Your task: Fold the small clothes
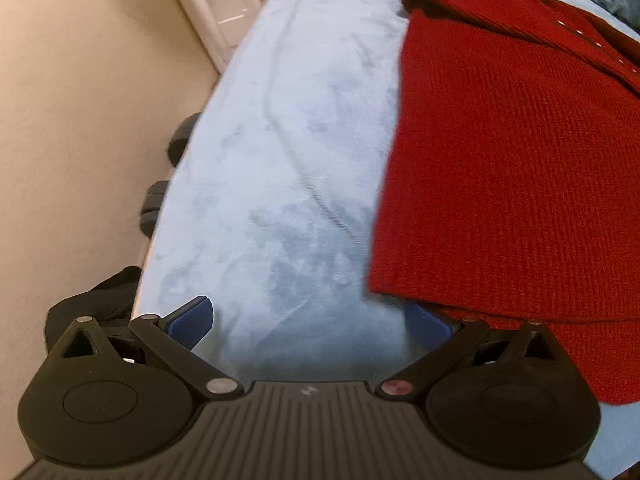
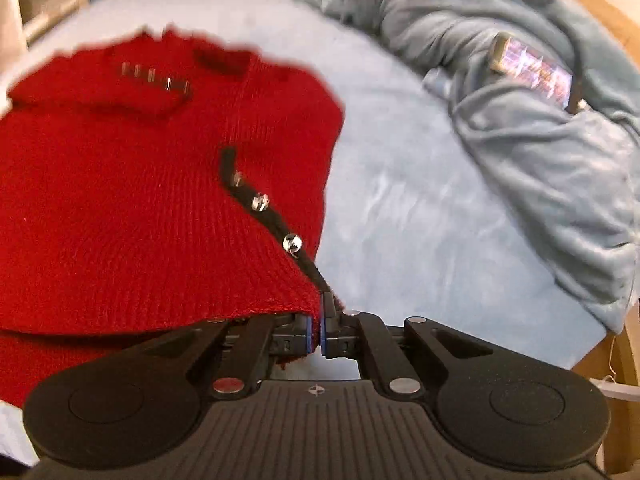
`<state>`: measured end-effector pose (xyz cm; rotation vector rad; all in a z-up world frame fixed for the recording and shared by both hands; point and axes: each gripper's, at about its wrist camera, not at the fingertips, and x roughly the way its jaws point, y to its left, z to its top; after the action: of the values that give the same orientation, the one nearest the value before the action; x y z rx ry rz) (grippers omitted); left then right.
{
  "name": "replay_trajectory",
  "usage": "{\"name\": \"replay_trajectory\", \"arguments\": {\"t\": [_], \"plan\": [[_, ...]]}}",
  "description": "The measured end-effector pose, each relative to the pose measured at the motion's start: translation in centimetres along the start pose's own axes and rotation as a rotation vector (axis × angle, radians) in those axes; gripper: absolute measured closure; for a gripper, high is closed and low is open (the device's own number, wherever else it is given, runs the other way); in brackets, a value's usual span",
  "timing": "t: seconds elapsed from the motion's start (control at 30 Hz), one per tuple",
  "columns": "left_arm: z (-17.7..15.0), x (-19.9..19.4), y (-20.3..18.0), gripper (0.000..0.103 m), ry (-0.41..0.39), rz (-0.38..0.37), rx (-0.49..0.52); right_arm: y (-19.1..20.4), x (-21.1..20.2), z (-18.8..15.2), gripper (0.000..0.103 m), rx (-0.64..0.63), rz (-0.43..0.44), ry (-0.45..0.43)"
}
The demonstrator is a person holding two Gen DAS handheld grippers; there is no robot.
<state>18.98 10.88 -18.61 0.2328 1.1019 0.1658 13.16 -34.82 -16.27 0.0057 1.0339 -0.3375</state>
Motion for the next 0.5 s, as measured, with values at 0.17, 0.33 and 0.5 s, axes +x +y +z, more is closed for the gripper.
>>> {"name": "replay_trajectory", "arguments": {"t": [0.17, 0.33, 0.5], "plan": [[0.8, -0.1, 0.6, 0.0, -0.014, -0.077, 0.002, 0.4, 3.4, -1.4, 0.098, 0.093, 0.016, 0.08], [1.5, -1.2, -1.4, 0.0, -0.095, -0.139, 0.125, -1.0, 4.1, -3.0, 0.063, 0.263, 0.039, 0.089], [3.2, -1.5, -3.1, 0.096, -0.08, -0.169, 0.099, -1.1, 3.2, -2.9, 0.1, 0.256, 0.126, 0.073]]}}
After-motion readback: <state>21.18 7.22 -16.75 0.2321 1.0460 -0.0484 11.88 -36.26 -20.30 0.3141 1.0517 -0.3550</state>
